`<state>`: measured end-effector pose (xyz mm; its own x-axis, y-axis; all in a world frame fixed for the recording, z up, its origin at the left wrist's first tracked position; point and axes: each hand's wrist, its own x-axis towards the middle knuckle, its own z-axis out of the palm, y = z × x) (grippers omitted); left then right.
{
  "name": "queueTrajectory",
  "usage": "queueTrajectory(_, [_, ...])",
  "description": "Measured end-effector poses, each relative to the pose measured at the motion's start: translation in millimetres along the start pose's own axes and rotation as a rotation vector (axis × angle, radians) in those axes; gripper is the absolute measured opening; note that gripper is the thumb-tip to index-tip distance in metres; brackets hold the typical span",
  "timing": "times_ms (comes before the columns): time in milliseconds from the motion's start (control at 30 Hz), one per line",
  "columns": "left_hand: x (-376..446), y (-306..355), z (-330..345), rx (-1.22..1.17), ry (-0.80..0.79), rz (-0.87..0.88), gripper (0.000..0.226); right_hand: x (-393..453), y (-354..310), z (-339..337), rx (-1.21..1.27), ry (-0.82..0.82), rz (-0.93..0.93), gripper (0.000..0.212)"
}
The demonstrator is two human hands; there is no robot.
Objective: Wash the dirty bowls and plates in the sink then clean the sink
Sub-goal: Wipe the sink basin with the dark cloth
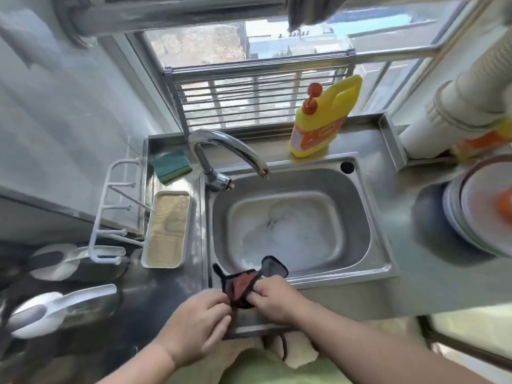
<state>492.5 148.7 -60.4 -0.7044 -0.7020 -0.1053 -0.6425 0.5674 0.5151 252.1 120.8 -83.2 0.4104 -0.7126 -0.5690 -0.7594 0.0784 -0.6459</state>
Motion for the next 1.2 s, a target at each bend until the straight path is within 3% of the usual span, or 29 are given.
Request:
queueTrajectory(133, [41, -3, 6, -0.033, 0.02, -0.183, 0.021, -58, 75, -33, -0.136, 0.079, 0.022, 0.041])
queueTrajectory(333, [128, 40, 42, -0.215, -0.044, -0.323, 0.025, -147, 180, -93, -0.183, 0.282, 0.405, 0.046])
queueTrajectory(500, [195, 73, 57, -0.308, -0.179, -0.296, 0.025, -164, 201, -103, -0.134, 0.288, 0.442, 0.069])
queueTrajectory(567, [213, 84, 62, -0.303, -0.197, -0.322, 0.025, -157, 210, -92, -0.394, 0.25, 0.377, 0.079])
queueTrajectory(667, [237, 102, 71, -0.308, -0.207, -0.359, 0.026, -135, 198, -79, -0.61, 0.167, 0.227, 0.057])
queueTrajectory(767, [256, 123, 81, -0.339, -0.18, -0.341, 0.025, -112, 180, -57, -0.56, 0.01, 0.057, 0.049])
queueTrajectory(867, [260, 140, 91, -0.301, -0.201, -0.319, 0.024, -105, 175, -50, -0.516, 0.095, -0.026, 0.055])
queueTrajectory(933, [249, 143, 97, -0.28, -0.234, -0.336, 0.029, -109, 194, -49, -0.334, 0.283, -0.155, 0.048])
queueTrajectory(1033, [228, 132, 102, -0.076, -0.272, -0.285, 0.045, -127, 228, -65, -0.326, 0.398, -0.146, 0.045])
queueTrajectory(1133, [208, 118, 114, 0.108, -0.348, -0.144, 0.074, -137, 251, -88, -0.509, 0.266, -0.169, 0.052])
queueTrajectory(1200, [198, 109, 121, 0.257, -0.361, -0.091, 0.084, -131, 253, -97, -0.437, 0.194, -0.167, 0.045])
